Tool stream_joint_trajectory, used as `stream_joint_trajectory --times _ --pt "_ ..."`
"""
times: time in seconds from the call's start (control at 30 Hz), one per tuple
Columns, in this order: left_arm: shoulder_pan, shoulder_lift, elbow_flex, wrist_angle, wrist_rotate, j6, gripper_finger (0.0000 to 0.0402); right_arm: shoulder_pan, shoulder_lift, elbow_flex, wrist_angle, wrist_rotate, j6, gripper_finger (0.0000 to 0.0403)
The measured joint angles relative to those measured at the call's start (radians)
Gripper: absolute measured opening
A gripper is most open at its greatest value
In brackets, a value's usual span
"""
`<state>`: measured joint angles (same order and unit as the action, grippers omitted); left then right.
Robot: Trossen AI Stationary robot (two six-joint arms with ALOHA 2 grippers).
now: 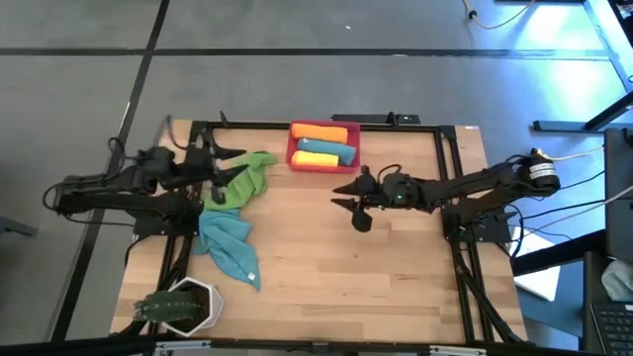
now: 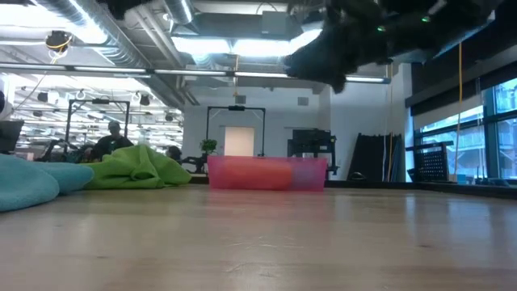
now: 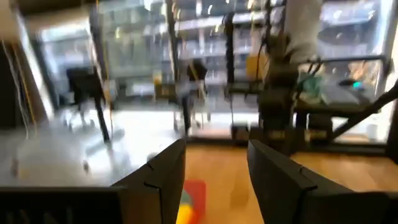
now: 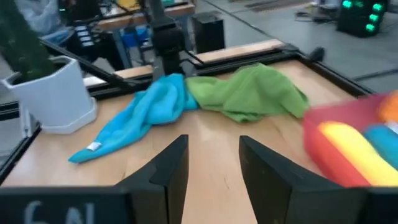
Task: Roll microfiber towels into tight, uniform cylinder then place into a basket
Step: Roll the green microfiber cloth
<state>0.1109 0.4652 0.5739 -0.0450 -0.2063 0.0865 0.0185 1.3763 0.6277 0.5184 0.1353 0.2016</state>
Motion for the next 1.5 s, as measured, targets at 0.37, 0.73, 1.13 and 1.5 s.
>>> stream_joint_trajectory --times 0.37,0.73,1.13,1.5 --pt "0.146 0.240 0.164 -0.686 -0.191 -0.507 0.0160 0.000 -0.047 -0.023 0.017 0.013 -0.051 0.0142" --pt "0.177 0.433 0.115 -0.548 -0.186 -0.372 0.0160 -0.003 -0.047 -0.023 0.078 0.024 -0.129 0.0142" --pt "0.175 0.565 0.115 -0.481 -0.054 -0.372 0.0160 -0.008 -0.047 -0.023 0.080 0.040 -0.135 0.0142" --pt "0.329 0.664 0.115 -0.598 -0.176 -0.451 0.0160 -0.008 -0.047 -0.023 0.080 0.039 -0.127 0.0142"
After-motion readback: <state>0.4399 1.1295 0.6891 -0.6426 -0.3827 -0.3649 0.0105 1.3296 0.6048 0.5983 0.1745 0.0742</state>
